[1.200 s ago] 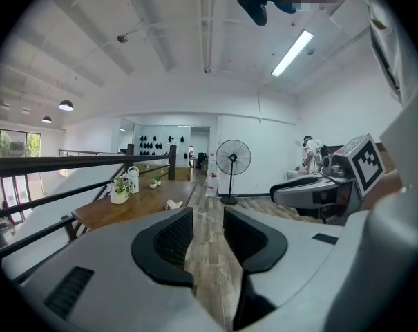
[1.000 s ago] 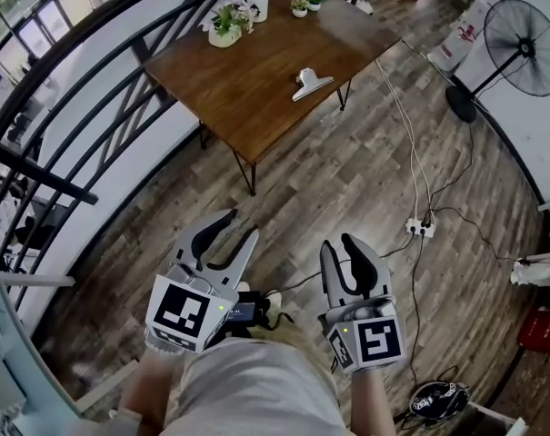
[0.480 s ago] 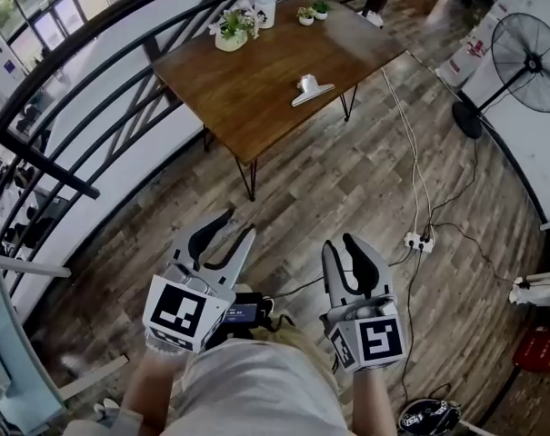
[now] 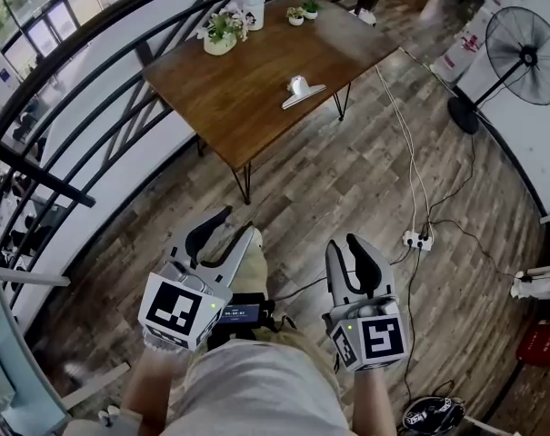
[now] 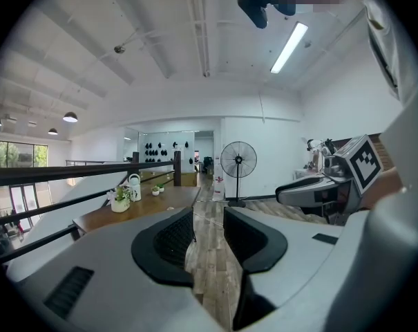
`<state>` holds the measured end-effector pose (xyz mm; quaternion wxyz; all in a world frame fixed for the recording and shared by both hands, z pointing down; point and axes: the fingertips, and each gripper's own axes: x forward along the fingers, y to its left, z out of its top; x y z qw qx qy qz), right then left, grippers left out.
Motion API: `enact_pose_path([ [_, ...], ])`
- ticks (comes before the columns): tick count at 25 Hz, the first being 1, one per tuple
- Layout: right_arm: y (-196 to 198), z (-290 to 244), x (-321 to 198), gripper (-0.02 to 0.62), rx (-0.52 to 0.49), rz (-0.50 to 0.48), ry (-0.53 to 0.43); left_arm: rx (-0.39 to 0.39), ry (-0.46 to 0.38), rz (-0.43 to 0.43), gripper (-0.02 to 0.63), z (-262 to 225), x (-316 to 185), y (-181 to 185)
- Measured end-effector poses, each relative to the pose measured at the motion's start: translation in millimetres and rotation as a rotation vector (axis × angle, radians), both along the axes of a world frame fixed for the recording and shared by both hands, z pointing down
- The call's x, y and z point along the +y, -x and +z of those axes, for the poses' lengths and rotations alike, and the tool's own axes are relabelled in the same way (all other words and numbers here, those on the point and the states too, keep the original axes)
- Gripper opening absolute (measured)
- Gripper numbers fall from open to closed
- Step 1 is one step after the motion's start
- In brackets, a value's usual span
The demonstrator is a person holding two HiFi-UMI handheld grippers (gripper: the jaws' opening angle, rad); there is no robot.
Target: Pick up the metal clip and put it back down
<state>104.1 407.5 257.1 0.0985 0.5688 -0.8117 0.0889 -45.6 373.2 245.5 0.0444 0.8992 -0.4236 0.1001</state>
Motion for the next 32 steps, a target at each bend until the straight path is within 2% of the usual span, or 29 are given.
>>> enact_pose_path([
  [9,-10.4,9.3,-54.7,0.124,0.032,0.046,0.021,0.009,0.011,0.052,0.141,11.4,-64.4,-10.8],
  [32,-13.1,18.3,-263.2,0.124,0.039,0.084,0.077,-0.015,0.066,0.145,0.141,25.3,-276.5,-33.0],
])
